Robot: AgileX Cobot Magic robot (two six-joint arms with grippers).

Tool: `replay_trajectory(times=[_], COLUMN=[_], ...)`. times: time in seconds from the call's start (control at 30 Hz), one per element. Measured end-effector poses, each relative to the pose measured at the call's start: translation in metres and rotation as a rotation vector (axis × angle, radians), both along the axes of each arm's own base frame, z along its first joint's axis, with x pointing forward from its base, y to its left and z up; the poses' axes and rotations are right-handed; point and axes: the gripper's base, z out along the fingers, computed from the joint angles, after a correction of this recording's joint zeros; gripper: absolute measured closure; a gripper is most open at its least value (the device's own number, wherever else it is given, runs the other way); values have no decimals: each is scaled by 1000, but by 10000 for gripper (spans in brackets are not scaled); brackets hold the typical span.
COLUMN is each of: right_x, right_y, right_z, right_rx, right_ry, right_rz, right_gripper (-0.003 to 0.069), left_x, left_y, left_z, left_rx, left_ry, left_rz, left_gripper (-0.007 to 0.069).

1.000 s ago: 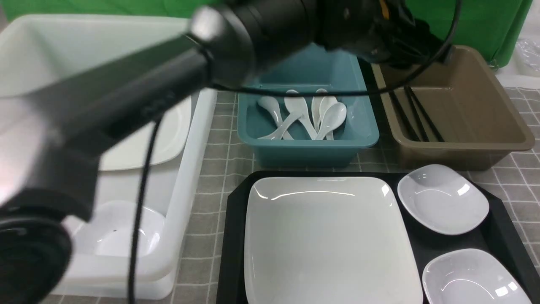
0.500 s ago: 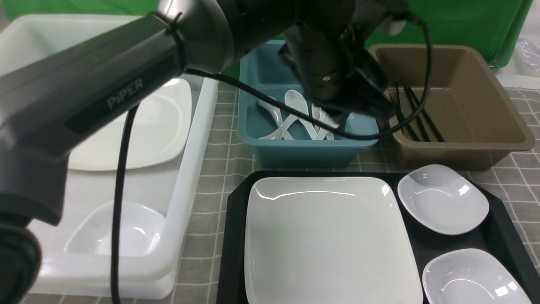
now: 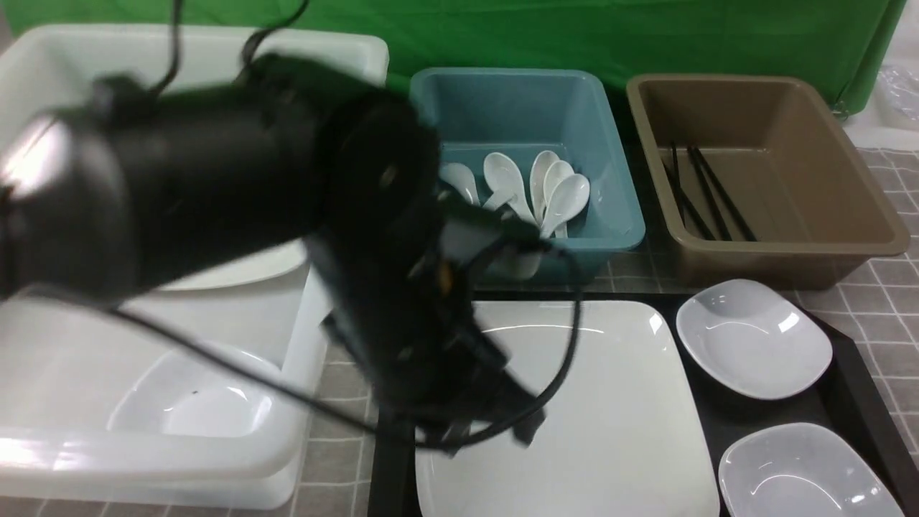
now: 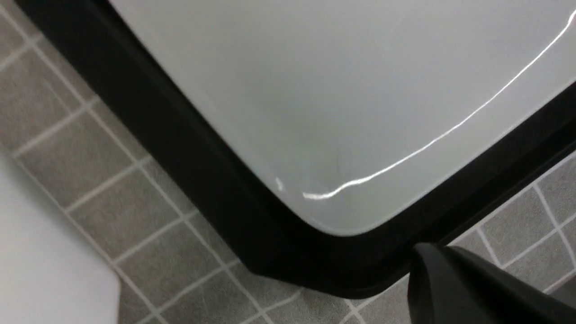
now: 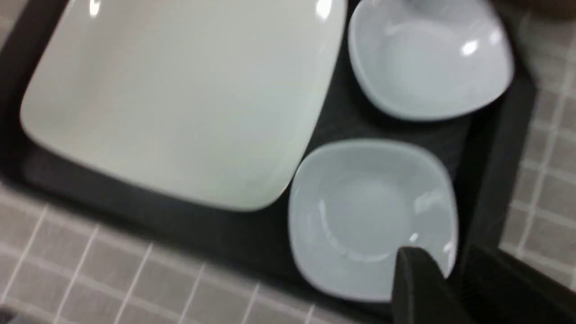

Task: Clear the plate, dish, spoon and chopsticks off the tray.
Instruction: Use the right arm to grab a small plate from the dinner plate

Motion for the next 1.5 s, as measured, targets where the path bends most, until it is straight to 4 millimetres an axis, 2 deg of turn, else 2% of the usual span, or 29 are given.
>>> replay_trajectory(times=[0.1,0.13,0.23,0.27,0.33,0.4,0.5,0.57,0.7,0.8,0.83,0.9,0.93,0.97,1.0,1.03,1.23,1.3,1.33,1.37,1.43,1.5], right_x=[10,11,16,17,19,24,33,38,48,52,53,54,55,55,55,57,51,45,41,40,33,26], right_y=[7,7,13,14,19,30,43,49,56,57,57,57,57,57,57,58,55,52,49,49,44,41], right_z=[-28,-31,-81,-84,-103,-126,-145,-156,-175,-187,-189,-192,-192,-192,-192,-188,-173,-159,-148,-146,-126,-97], right_rx=[0,-2,-43,-46,-58,-75,-108,-140,-210,-254,-260,-275,-275,-277,-277,-277,-258,-235,-215,-213,-185,-122], right_ry=[140,154,314,322,355,382,398,406,408,427,429,426,423,422,422,401,370,335,300,296,244,160], right_rz=[11,11,29,30,38,63,98,117,128,128,126,128,129,131,132,139,133,123,113,110,91,72], right_gripper=[421,415,371,364,334,244,111,66,53,74,90,175,186,305,305,405,437,482,528,540,588,597], left_x=[-19,-20,-42,-43,-51,-63,-75,-80,-85,-86,-86,-86,-86,-86,-86,-86,-85,-84,-83,-82,-79,-76], left_y=[17,18,38,39,47,58,70,75,79,79,79,78,78,78,78,78,77,77,77,77,78,82], left_z=[7,9,33,35,47,58,65,66,62,60,60,60,60,60,60,61,62,62,63,63,64,67], left_rx=[-55,-64,-198,-206,-267,-336,-383,-393,-390,-396,-400,-406,-408,-411,-410,-407,-396,-399,-403,-403,-405,-378], left_ry=[-33,-42,-140,-147,-206,-270,-313,-323,-320,-306,-301,-297,-297,-302,-303,-317,-363,-375,-390,-393,-421,-446], left_rz=[26,27,48,49,55,63,65,66,66,70,72,74,75,73,70,50,-17,-21,-13,-13,16,64], left_gripper=[624,624,624,624,624,624,624,624,624,624,624,624,624,624,624,624,624,624,624,624,624,624])
